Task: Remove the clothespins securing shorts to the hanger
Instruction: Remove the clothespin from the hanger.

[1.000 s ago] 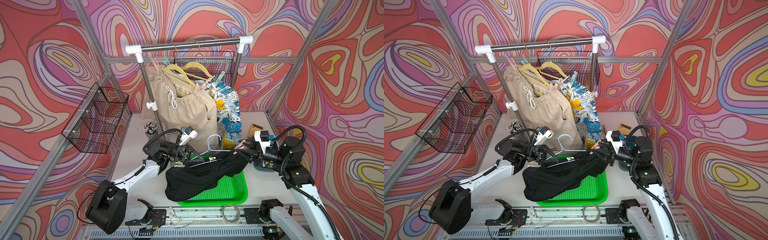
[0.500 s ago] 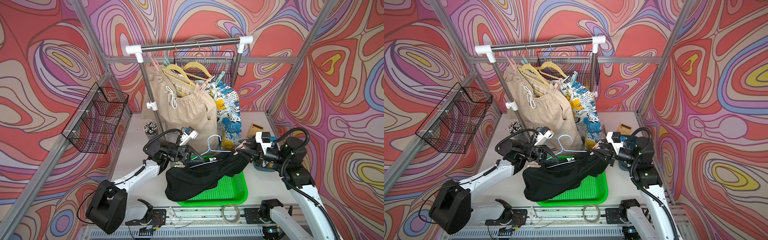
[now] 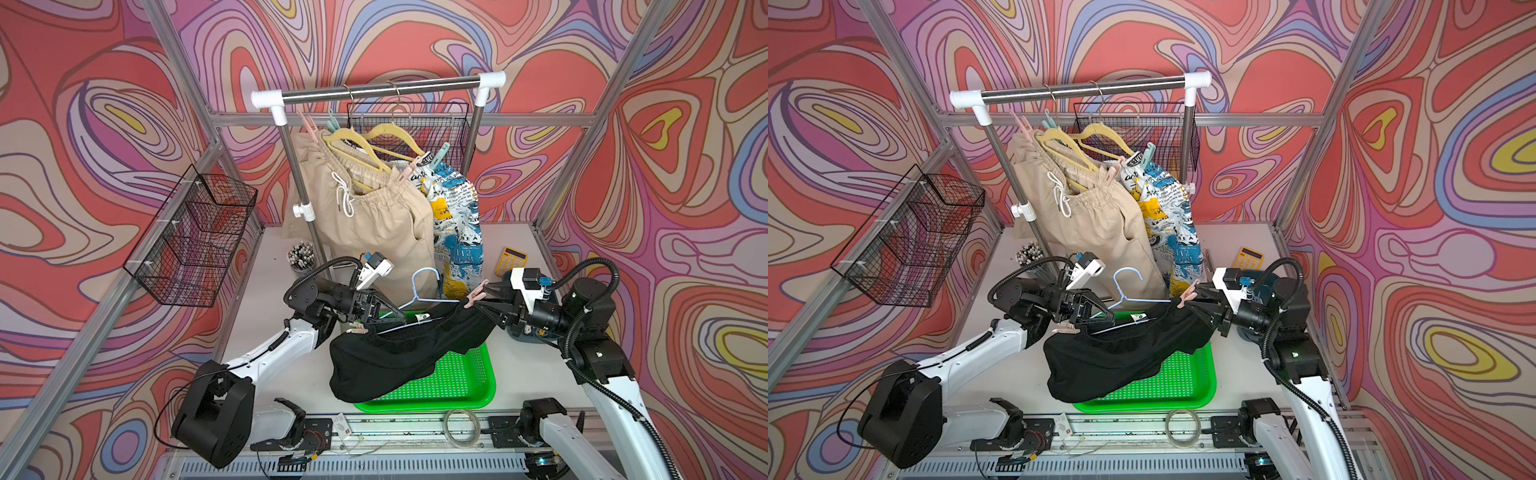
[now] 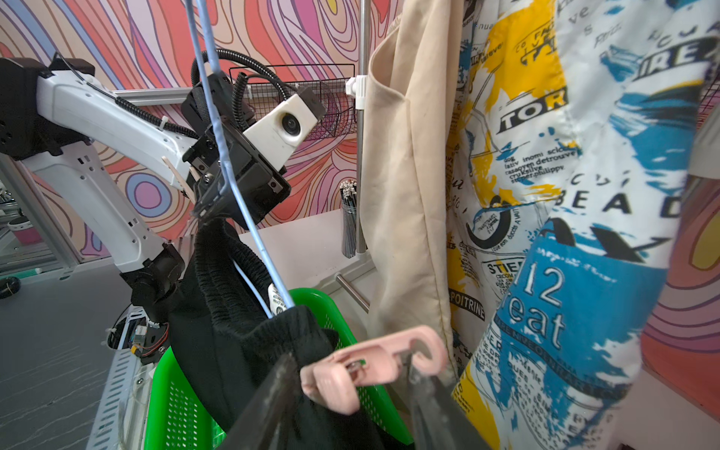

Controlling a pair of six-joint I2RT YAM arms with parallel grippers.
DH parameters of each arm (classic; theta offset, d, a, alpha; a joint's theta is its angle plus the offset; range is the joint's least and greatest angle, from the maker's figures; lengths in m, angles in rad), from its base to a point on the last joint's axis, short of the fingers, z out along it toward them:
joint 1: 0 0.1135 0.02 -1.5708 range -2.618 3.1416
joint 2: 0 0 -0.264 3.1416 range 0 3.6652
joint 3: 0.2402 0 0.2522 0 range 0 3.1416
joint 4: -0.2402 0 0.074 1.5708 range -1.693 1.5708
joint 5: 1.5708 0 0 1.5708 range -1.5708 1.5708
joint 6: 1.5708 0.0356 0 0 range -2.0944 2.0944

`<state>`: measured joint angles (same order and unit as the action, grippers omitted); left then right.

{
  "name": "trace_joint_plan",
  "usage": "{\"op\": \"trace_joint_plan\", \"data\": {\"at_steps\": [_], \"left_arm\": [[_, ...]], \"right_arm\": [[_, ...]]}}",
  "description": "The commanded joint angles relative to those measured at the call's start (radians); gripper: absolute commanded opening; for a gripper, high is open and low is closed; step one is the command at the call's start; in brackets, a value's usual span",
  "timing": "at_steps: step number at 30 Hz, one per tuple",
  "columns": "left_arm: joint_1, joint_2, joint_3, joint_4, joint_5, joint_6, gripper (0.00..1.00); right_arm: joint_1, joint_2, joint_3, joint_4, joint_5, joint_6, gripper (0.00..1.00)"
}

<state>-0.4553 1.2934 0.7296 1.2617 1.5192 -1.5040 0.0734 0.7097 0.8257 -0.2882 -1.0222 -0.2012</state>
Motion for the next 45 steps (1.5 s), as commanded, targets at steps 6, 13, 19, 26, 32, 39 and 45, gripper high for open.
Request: {"op": "trace_joint_plan", "data": {"at_steps": [6,13,19,26,32,39,45], "left_arm": [[0.009,-0.025,0.013,0.1,-0.001,0.008,0.0],[0.009,-0.026,0.008,0.099,-0.002,0.01,0.0],[0.008,-0.025,0.008,0.1,-0.002,0.008,0.0],[0.009,-0.019,0.009,0.1,-0.004,0.01,0.0],[0.009,-0.014,0.01,0.1,-0.006,0.01,0.0],[0.009,-0.014,0.008,0.099,-0.008,0.01,0.0],[0.009,-0.011,0.007,0.099,-0.01,0.009,0.0]], "right_arm": [[-0.001,-0.008,0.004,0.032,0.013,-0.011,0.46],[-0.005,0.011,-0.002,0.084,-0.012,0.002,0.45],[-0.017,0.061,0.004,0.099,-0.063,-0.003,0.39],[-0.025,0.05,-0.016,0.145,-0.095,0.02,0.39],[-0.031,0.07,-0.024,0.169,-0.15,0.021,0.39],[-0.043,0.124,-0.03,0.23,-0.233,0.023,0.39],[-0.048,0.15,-0.029,0.287,-0.277,0.048,0.38]]}}
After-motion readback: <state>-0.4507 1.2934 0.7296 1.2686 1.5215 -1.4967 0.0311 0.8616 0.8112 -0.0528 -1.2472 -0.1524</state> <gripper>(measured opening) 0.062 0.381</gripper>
